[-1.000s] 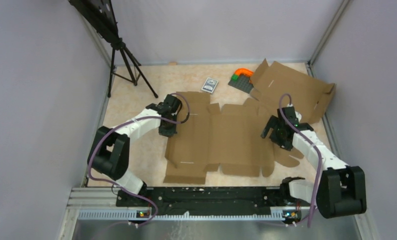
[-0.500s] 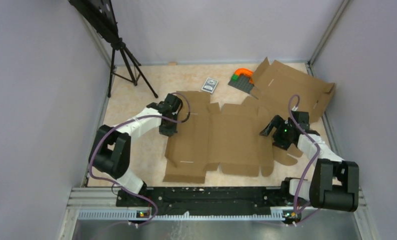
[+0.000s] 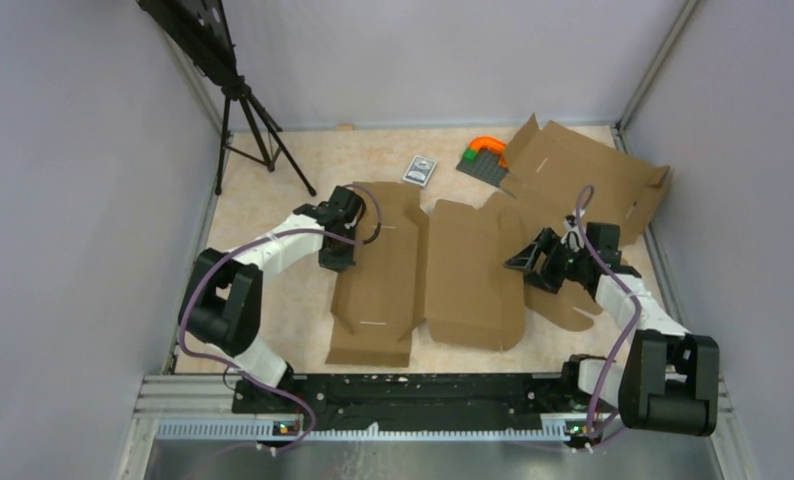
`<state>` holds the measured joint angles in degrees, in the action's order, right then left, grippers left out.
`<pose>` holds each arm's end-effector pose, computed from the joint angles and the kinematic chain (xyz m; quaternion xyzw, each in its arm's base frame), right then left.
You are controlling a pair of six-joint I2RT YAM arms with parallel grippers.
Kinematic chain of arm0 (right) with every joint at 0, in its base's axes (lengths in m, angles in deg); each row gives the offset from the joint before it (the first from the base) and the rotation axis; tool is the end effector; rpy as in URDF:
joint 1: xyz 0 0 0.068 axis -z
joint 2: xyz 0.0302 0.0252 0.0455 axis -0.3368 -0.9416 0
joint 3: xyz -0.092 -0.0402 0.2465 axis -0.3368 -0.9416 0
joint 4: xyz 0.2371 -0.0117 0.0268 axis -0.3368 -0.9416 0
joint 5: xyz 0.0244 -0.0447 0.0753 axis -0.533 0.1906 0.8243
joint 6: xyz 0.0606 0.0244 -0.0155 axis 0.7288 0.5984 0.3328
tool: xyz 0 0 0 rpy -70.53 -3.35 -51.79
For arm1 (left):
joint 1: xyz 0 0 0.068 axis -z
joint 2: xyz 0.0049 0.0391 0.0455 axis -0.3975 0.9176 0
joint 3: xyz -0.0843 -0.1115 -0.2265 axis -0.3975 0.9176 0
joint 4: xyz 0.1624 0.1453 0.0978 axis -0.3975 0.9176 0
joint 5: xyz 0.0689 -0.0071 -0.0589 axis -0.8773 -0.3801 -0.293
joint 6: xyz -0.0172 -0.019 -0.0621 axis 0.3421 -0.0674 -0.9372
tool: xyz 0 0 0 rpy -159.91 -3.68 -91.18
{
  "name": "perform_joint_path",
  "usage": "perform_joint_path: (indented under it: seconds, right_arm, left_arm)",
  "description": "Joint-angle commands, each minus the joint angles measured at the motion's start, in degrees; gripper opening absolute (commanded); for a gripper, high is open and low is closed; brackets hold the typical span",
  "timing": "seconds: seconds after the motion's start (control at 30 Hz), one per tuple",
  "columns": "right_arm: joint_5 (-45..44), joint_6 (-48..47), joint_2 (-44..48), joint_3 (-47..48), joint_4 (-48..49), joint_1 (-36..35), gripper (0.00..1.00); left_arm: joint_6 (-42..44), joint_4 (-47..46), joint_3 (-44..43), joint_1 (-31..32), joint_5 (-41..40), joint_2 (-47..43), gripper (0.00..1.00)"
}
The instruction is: Fold the paper box
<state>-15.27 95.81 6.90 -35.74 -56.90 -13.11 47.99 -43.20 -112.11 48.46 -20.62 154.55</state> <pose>0.2048 0.0102 0.1731 0.1849 0.8775 0.3725 0.2387 0.2663 -0.1149 0.1821 0.0328 0.9843 0.0145 0.1728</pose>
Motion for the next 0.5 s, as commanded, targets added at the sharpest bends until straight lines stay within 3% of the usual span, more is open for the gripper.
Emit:
perform_joint_path:
  seconds: [0.0, 0.13, 0.3, 0.4, 0.47]
  right_arm:
    - [5.51, 0.63, 0.14, -0.38, 5.09, -0.96, 0.72]
    - [2.24, -0.50, -2.53, 0.34, 4.58, -4.17, 0.72]
    - [-3.33, -1.82, -2.13, 1.07, 3.16, -6.22, 0.80]
    - [-9.34, -4.43, -1.55, 3.48, -1.52, -7.57, 0.87]
    - [-14.35, -6.01, -0.70, 5.05, -3.99, -8.34, 0.98]
  left_arm:
    - [0.08, -2.49, -0.52, 0.14, 3.32, 0.79, 0.00]
    - [0.00, -3.39, -0.31, 0.27, 5.48, 1.02, 0.00]
    - [-0.30, -4.25, -0.27, 0.23, 7.69, 1.08, 0.00]
    - [-0.52, -4.17, -0.37, 0.27, 7.67, 0.94, 0.00]
    - [-0.53, -4.24, -0.29, 0.32, 8.24, 0.77, 0.00]
